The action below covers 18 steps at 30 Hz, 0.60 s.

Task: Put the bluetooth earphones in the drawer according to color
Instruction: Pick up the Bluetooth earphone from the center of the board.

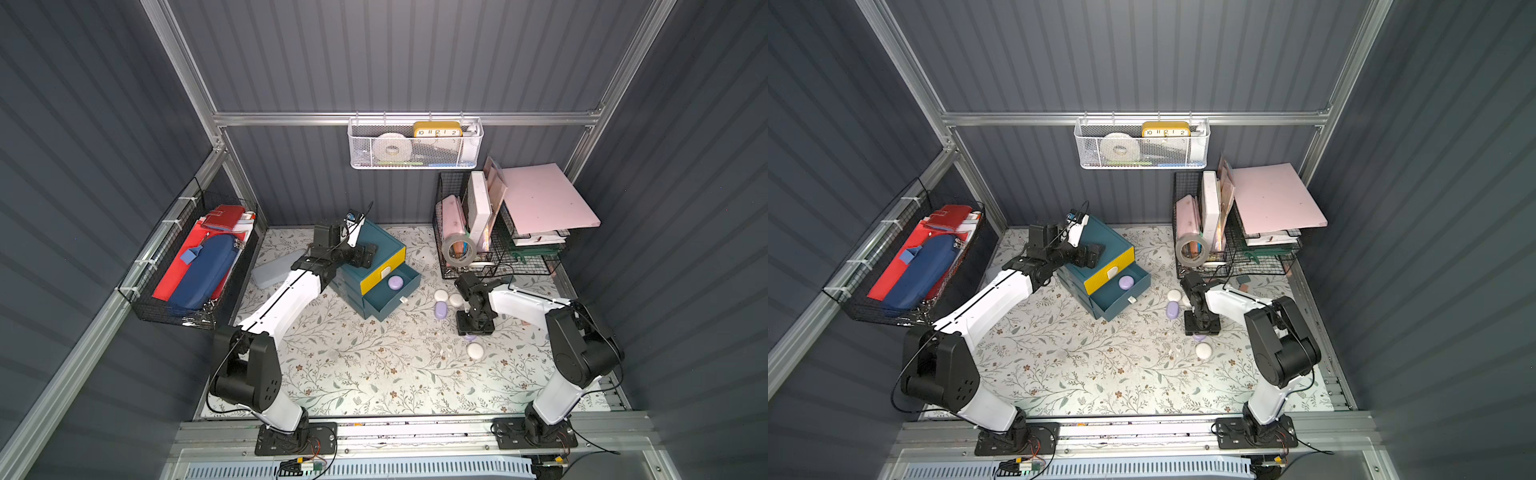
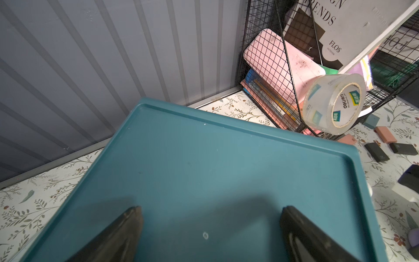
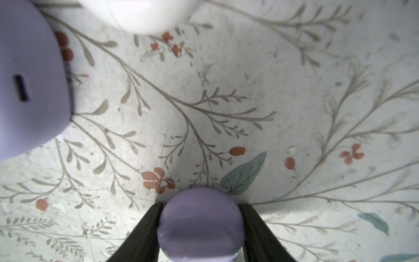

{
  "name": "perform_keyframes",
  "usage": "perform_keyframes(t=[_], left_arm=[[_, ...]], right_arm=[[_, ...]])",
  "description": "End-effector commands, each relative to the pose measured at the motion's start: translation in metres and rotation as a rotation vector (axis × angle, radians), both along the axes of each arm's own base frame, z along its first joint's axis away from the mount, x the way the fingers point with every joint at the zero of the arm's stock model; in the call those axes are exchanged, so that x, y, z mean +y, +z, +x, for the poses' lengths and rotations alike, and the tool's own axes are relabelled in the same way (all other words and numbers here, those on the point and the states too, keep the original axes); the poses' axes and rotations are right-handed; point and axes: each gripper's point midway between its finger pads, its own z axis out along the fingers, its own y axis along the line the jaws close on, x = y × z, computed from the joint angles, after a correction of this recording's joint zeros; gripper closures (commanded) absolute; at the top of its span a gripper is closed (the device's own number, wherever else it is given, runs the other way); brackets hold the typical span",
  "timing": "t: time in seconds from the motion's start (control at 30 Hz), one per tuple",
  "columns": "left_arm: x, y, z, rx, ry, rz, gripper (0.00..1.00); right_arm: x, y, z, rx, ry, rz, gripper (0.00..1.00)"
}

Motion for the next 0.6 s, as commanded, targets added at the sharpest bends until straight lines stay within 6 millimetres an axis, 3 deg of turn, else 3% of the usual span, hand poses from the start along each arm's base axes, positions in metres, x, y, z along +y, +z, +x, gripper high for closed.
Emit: perform_keyframes(t=[0.0,0.3,0.57], left_arm=[[0.005,-0.068,-0.027,0.242,-0.005,0.084,0.01],[0.004,-0.070,-0.028,0.246,-0.008,0.084,0.01],[0.005,-0.070,-0.027,0.244,-0.003,0.089,0.01]], right_arm=[[0.015,0.026,0.021,-0.112,0.012,0.074,1.00],[0.069,0.139,0.082,-0.475,0.104,0.320,1.00],[0.127,0.198,0.112,-0.643,0.207,0.521,1.00]])
